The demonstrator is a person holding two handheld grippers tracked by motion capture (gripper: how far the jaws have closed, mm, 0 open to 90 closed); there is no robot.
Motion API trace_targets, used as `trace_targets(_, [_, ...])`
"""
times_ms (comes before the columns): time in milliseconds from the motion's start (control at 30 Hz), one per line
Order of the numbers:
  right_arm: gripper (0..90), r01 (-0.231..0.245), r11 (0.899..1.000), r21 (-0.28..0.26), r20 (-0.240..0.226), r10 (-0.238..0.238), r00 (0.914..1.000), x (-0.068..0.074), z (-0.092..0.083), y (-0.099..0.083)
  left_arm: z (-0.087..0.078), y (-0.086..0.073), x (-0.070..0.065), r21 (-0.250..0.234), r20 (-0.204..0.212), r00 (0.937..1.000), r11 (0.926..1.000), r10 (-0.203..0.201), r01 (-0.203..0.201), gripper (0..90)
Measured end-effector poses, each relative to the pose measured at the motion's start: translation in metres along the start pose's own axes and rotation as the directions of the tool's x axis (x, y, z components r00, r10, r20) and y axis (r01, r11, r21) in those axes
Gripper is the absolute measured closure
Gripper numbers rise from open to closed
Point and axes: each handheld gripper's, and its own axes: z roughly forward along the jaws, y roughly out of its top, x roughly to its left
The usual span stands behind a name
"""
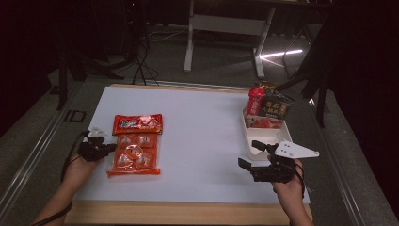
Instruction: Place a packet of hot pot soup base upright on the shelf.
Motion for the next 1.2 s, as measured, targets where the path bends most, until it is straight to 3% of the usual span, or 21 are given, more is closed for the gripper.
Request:
trace_targets(200, [14.6, 0.0, 1.0, 0.005, 0.006, 0.0, 1.0, -0.001, 0.001, -0.001, 0.01, 0.009, 0.003, -0.008, 0.01, 0.9995, 0.9995, -0.031, 0.031, 90.0])
trace_targets(467, [14.6, -0.002, 1.0, 0.004, 0.002, 0.002, 1.0, -0.001, 0.001, -0.001, 0.015, 0.014, 0.0, 0.003, 0.022, 0.9995, 0.9998, -0.021, 0.021, 90.0])
trace_targets(733, [14.6, 0.001, 1.0, 0.005, 0.001, -0.001, 1.0, -0.001, 0.001, -0.001, 0.03, 0.031, -0.028, 0.0, 0.068, 0.9967, 0.999, 0.044, -0.044, 90.0])
trace_targets(967, [14.6, -0.003, 1.0, 0.005, 0.005, 0.003, 1.0, -0.002, -0.002, -0.002, 0.046, 0.049, -0.06, 0.001, 0.128, 0.9856, 0.9938, 0.11, -0.111, 90.0])
trace_targets(1200, [14.6, -0.004, 1.0, 0.002, 0.006, 0.004, 1.0, -0.002, -0.003, -0.003, 0.054, 0.058, -0.079, -0.001, 0.159, 0.9751, 0.9877, 0.155, -0.156, 90.0])
